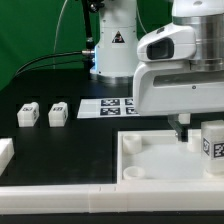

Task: Assemble one leg

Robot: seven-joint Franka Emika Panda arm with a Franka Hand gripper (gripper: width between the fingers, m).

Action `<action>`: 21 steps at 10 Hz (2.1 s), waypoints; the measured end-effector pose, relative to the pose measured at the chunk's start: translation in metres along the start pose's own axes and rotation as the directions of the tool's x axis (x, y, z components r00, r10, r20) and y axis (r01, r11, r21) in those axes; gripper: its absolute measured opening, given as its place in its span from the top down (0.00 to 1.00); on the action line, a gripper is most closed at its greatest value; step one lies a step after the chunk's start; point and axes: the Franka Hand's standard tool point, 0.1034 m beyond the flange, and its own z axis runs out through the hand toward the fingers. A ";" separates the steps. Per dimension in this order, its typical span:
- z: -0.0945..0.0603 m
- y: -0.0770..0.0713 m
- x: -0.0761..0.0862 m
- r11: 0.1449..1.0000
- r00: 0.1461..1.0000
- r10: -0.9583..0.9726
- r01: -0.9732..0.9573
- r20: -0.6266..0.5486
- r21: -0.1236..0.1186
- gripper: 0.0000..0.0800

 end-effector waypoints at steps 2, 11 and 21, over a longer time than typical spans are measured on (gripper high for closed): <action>0.000 0.001 0.000 0.982 0.982 -0.191 0.191 -0.002 -0.007 0.19; 0.001 0.001 0.001 0.992 0.992 -0.129 0.129 -0.004 -0.005 0.64; 0.004 -0.006 -0.003 0.428 0.429 0.903 -0.902 0.013 0.054 0.64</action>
Offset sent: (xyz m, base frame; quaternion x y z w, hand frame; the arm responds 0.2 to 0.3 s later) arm 0.0000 0.0000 0.0000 0.0000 0.0000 0.0000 1.0000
